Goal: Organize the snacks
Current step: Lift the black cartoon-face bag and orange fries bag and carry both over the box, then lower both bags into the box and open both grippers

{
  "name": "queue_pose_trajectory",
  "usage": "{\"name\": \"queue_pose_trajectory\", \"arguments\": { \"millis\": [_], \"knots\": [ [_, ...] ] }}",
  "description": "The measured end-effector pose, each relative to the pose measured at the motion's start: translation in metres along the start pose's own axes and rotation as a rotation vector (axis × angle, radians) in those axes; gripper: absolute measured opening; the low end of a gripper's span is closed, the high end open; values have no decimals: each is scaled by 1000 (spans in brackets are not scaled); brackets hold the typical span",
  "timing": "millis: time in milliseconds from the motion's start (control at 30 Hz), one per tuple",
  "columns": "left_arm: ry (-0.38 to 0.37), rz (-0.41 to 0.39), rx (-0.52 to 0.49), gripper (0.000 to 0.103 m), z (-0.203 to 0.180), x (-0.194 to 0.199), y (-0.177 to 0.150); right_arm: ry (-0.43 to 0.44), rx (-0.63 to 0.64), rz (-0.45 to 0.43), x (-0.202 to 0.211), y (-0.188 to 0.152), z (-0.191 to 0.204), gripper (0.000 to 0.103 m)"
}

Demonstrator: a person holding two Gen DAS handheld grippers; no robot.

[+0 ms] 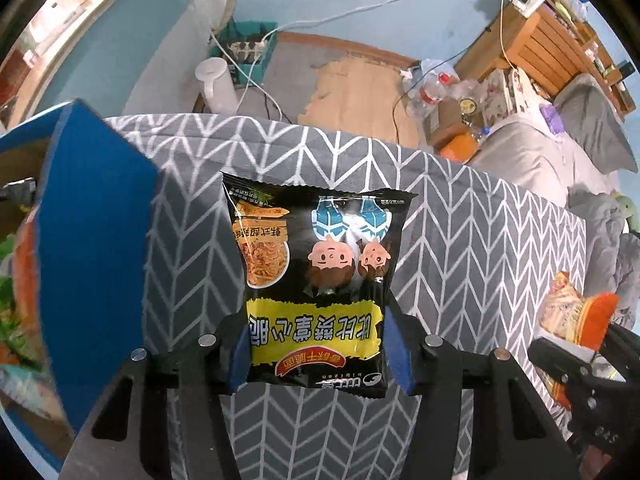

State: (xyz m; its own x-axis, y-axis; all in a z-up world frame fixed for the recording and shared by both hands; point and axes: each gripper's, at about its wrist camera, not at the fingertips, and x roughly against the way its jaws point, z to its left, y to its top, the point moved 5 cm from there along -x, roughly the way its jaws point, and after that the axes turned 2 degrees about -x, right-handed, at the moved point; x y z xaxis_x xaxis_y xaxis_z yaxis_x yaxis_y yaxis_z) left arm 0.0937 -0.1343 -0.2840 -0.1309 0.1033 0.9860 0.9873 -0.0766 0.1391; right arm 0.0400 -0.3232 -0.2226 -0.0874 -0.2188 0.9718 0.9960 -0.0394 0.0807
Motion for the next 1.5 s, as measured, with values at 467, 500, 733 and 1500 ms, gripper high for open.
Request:
{"name": "queue_pose_trajectory", "arguments": {
  "millis": [467, 500, 733, 1500],
  "knots": [
    [4, -89, 8, 57, 31, 82, -19, 50, 85, -39, 36, 7, 58, 52],
    [-2, -101, 14, 57, 35, 88, -21, 56, 93, -40, 37, 7, 64, 52],
    [2, -132, 83, 57, 73, 111, -35, 76, 166, -44, 42, 6, 102, 52],
    [74, -135, 381, 57, 226, 115, -90, 149, 422, -6, 17, 24, 249, 52]
  ]
}}
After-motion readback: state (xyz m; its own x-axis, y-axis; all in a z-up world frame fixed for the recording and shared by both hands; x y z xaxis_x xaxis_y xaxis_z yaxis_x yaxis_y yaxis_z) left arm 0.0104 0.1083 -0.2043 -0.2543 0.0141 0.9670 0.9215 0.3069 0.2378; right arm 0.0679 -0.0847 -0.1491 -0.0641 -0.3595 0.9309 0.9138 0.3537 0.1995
